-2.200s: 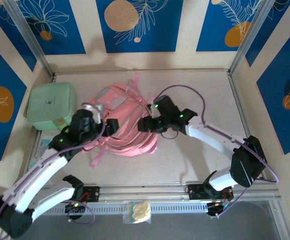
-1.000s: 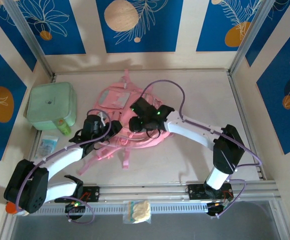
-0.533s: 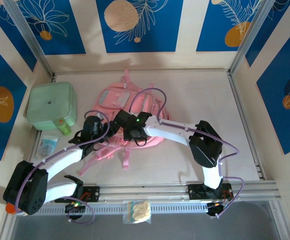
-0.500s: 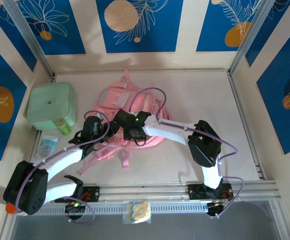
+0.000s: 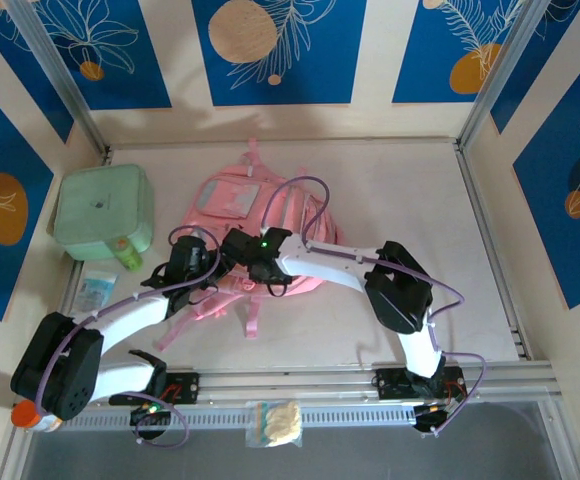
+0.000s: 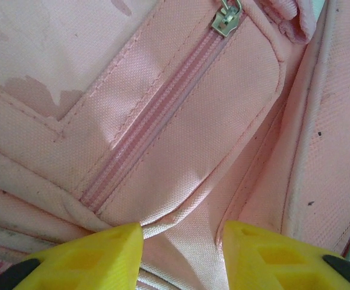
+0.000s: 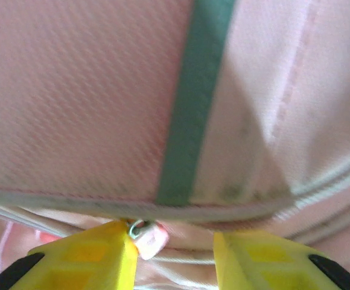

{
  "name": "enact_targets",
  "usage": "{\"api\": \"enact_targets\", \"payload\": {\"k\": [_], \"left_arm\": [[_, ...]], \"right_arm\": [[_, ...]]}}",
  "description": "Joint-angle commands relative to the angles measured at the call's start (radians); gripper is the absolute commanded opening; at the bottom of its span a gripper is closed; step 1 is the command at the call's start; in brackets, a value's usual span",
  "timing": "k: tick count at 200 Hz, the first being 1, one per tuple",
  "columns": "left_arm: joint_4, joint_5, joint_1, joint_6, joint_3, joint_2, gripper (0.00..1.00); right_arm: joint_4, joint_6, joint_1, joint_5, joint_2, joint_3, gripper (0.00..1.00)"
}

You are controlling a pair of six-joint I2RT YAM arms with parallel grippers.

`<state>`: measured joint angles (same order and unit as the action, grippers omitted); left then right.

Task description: Pack the student bag

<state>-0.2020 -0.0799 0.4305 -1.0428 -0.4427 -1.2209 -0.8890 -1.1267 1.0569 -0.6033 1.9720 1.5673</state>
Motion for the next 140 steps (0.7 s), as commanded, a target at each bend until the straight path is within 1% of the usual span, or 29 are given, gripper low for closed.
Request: {"api": "enact_targets", "payload": {"k": [1,30,48,61,66,80,91,108,123,132,140], "left_arm": [[0.051,0.071,-0.003,0.007,0.026,-0.014,0.42],[0.044,0.06,-0.003,0.006,0.024,-0.015,0.42],[0.049,0.065,-0.003,0.003,0.025,-0.012,0.42],[0.052,0.071,-0.003,0.003,0.025,-0.01,0.42],[0.052,0.074,-0.003,0.006,0.025,-0.012,0.42],[0.072,0.091,-0.003,0.017,0.018,-0.021,0.42],[0.09,0.114,-0.003,0.034,0.008,-0.035,0.42],[0.101,0.138,-0.023,0.042,0.01,-0.06,0.41],[0.077,0.158,-0.048,0.059,0.025,-0.079,0.39],[0.077,0.151,-0.068,0.073,0.02,-0.102,0.38],[0.083,0.14,-0.087,0.083,0.013,-0.124,0.37]], "right_arm": [[0.0,0.015,-0.004,-0.011,-0.024,-0.024,0.35],[0.036,0.109,-0.017,0.039,0.041,0.033,0.27],[0.066,0.169,-0.02,0.046,0.042,0.027,0.25],[0.051,0.186,-0.032,0.051,0.042,0.024,0.12],[0.055,0.201,-0.035,0.056,0.037,0.021,0.09],[0.075,0.267,-0.033,0.067,0.007,0.012,0.05],[0.037,0.286,-0.028,0.034,-0.017,0.016,0.0],[-0.016,0.325,-0.027,-0.029,-0.068,-0.016,0.0],[-0.019,0.378,-0.062,0.007,-0.11,-0.069,0.0],[0.009,0.432,-0.082,0.037,-0.139,-0.11,0.0],[0.025,0.469,-0.092,0.029,-0.166,-0.144,0.0]]}}
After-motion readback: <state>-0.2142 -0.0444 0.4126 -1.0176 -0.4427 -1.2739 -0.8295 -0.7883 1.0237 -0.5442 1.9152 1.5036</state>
